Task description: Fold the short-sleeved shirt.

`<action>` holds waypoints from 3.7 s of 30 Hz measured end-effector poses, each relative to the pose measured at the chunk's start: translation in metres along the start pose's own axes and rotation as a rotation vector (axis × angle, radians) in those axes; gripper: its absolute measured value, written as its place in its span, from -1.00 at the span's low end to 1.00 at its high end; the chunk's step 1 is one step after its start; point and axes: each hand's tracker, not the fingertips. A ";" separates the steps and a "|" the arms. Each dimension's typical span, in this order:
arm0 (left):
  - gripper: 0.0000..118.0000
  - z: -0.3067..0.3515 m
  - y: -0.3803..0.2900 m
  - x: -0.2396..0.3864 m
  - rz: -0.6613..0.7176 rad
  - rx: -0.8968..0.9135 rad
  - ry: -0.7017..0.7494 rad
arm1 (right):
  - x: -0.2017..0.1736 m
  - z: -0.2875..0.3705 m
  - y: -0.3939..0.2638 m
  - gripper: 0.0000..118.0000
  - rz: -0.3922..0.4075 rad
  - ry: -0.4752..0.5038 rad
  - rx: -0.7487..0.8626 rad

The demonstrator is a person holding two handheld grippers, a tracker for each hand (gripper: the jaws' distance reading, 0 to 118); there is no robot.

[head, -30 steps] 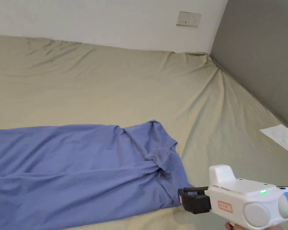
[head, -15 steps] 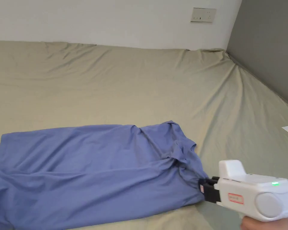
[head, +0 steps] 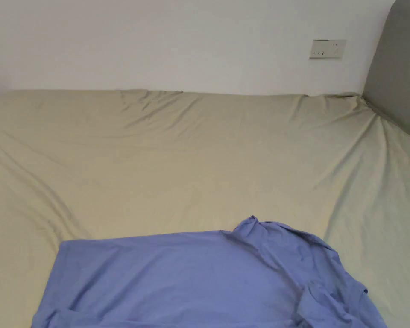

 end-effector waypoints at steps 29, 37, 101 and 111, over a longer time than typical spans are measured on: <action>-1.00 -0.008 0.078 0.057 -0.136 0.610 0.155 | -0.114 0.063 0.017 -0.99 0.133 -0.057 0.605; 0.32 -0.163 0.191 -0.017 -0.019 0.341 0.317 | -0.113 0.031 0.048 -0.98 0.145 -0.031 0.560; -0.96 0.016 0.107 0.010 -0.137 0.306 0.083 | 0.021 0.034 0.118 -0.86 0.186 0.166 0.295; -0.96 -0.008 0.001 0.002 -0.082 0.053 0.046 | 0.009 -0.001 0.012 -0.86 0.246 0.097 0.043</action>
